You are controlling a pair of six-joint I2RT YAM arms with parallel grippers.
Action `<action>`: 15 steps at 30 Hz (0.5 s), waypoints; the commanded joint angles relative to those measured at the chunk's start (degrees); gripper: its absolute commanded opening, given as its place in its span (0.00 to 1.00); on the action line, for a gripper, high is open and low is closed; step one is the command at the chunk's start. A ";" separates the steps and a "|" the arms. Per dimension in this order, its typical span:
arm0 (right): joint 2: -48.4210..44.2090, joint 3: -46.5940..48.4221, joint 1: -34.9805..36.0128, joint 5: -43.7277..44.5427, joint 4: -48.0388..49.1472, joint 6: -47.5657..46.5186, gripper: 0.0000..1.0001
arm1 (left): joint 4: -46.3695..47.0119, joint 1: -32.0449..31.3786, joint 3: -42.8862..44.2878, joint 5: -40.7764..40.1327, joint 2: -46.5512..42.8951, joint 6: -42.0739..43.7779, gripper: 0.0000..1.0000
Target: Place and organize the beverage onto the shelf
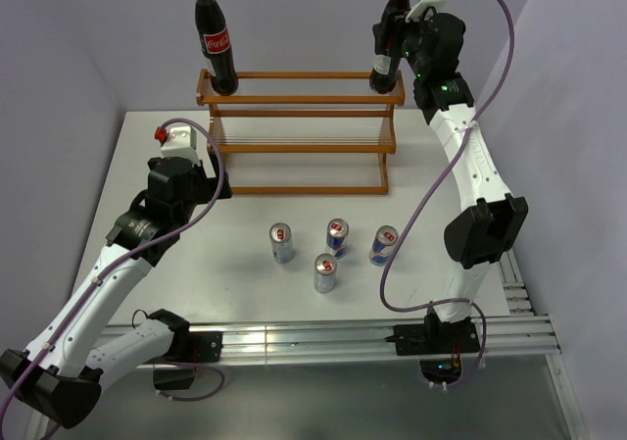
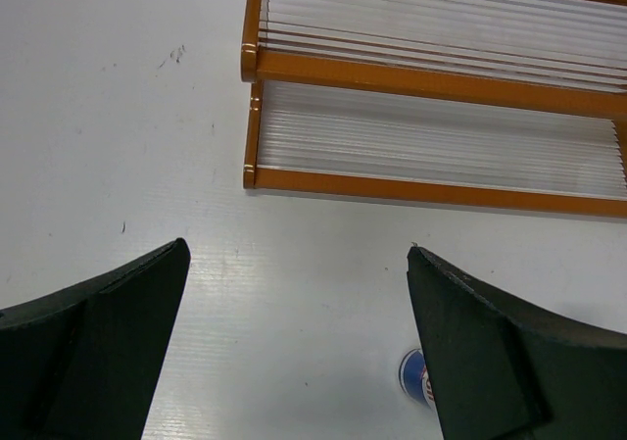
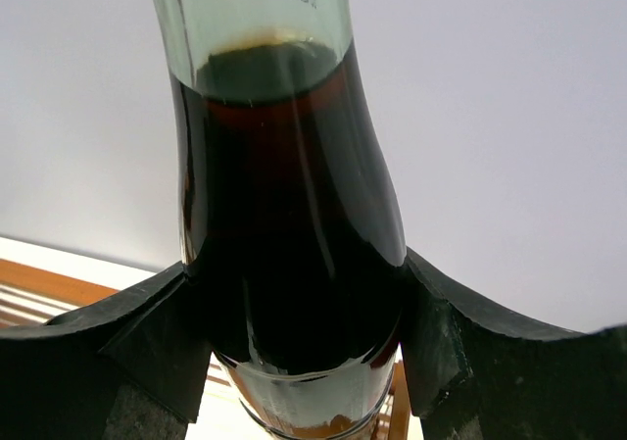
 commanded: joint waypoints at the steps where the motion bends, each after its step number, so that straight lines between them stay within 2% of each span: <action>1: -5.56 -2.44 -0.42 -0.04 10.48 -0.36 0.46 | 2.00 0.20 0.08 0.44 -0.93 0.80 1.00; 4: -6.44 -3.77 -0.42 -0.30 10.84 -0.36 0.53 | 2.00 0.20 -0.01 0.44 -0.85 0.89 0.99; 8: -5.65 -1.92 -0.42 0.05 8.91 -0.36 0.68 | 1.82 0.20 0.16 0.27 -0.58 0.80 1.00; 9: -5.47 -1.05 -0.42 0.22 8.56 -0.36 0.79 | 1.91 0.20 0.16 0.27 -0.76 0.80 1.00; 10: -5.21 -0.69 -0.42 0.31 8.29 -0.36 0.82 | 1.82 0.20 0.16 0.27 -0.67 0.80 1.00; 11: -5.12 0.01 -0.51 0.40 7.77 -0.36 0.94 | 1.91 0.29 0.08 0.27 -0.67 0.89 0.99; 12: -4.95 0.36 -0.42 0.40 7.50 -0.36 0.97 | 1.82 0.20 0.08 0.27 -0.76 0.89 0.99; 15: -5.03 0.89 -0.42 0.75 6.97 -0.36 1.00 | 1.91 0.20 0.16 0.27 -0.67 0.89 1.00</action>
